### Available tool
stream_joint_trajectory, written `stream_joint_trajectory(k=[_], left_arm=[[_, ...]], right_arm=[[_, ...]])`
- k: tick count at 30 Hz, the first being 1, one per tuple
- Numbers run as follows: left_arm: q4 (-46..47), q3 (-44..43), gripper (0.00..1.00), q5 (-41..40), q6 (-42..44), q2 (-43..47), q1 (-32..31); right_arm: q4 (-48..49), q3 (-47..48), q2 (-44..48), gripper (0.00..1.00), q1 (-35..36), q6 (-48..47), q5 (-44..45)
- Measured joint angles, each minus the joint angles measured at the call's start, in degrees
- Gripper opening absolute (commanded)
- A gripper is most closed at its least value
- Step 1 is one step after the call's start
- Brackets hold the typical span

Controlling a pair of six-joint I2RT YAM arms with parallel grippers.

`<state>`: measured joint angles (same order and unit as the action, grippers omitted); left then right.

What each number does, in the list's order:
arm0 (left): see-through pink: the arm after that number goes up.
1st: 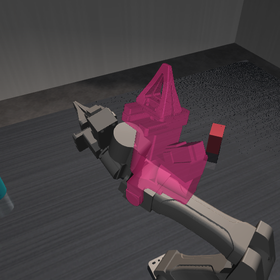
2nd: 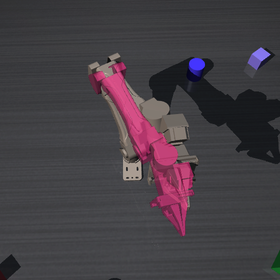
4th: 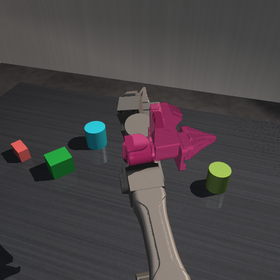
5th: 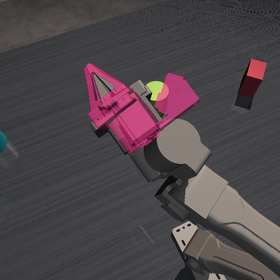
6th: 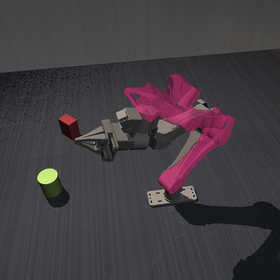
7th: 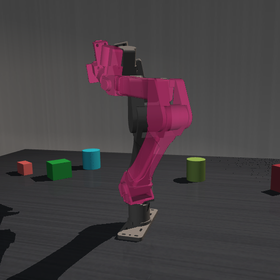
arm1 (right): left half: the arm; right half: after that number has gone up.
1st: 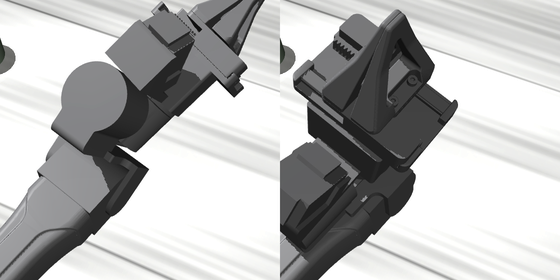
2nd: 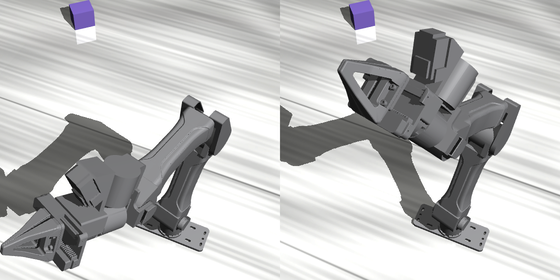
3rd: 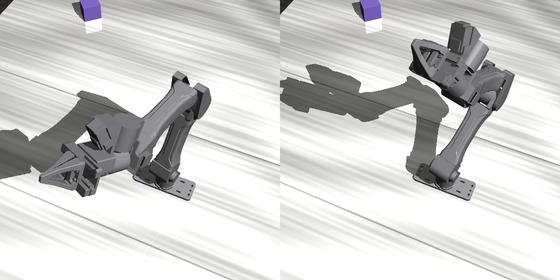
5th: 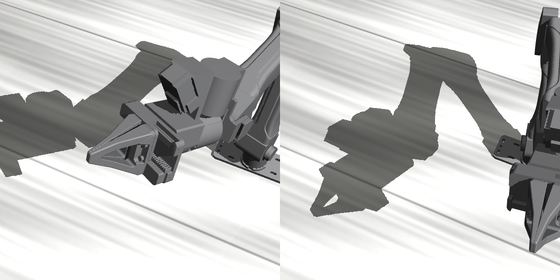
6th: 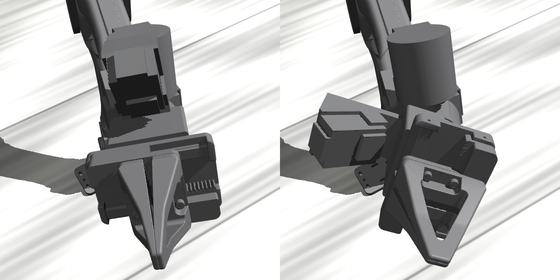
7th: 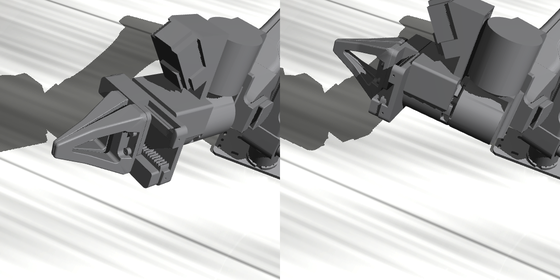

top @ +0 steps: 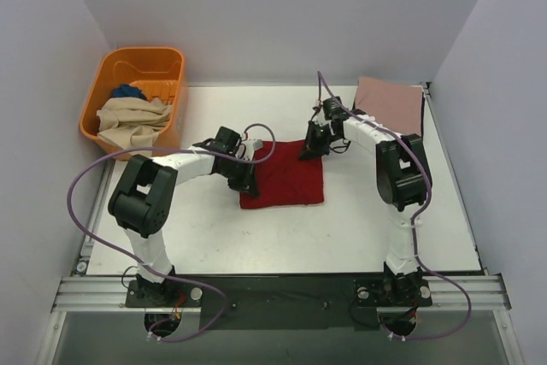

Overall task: Fold and stack the t-shirts
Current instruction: Smooth out wrinkles on the folded tshirt

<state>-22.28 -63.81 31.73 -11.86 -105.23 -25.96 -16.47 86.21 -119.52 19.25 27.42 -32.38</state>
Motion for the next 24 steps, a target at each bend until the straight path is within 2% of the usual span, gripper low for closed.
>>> stream_joint_trajectory(k=[6,10,16,21,24], left_arm=[[2.1,3.8,0.00,-1.2,-1.7,0.0,1.5],[3.9,6.2,0.00,-1.0,-2.5,1.7,2.6],[1.8,5.2,0.00,-0.6,-2.4,1.8,3.1],[-3.2,-0.4,0.01,1.0,-1.4,1.8,3.2],[-5.1,-6.9,0.02,4.3,-1.0,1.8,3.5]], right_arm=[[-0.6,3.4,-5.1,0.00,-5.3,0.5,0.9],[-3.3,11.2,-9.9,0.00,-7.4,-0.1,1.1],[-8.8,23.2,-14.3,0.00,-8.1,-2.4,4.0],[-10.5,25.0,-10.4,0.00,-8.4,-4.6,5.4],[-10.8,18.5,-1.7,0.00,-8.0,-6.3,6.7]])
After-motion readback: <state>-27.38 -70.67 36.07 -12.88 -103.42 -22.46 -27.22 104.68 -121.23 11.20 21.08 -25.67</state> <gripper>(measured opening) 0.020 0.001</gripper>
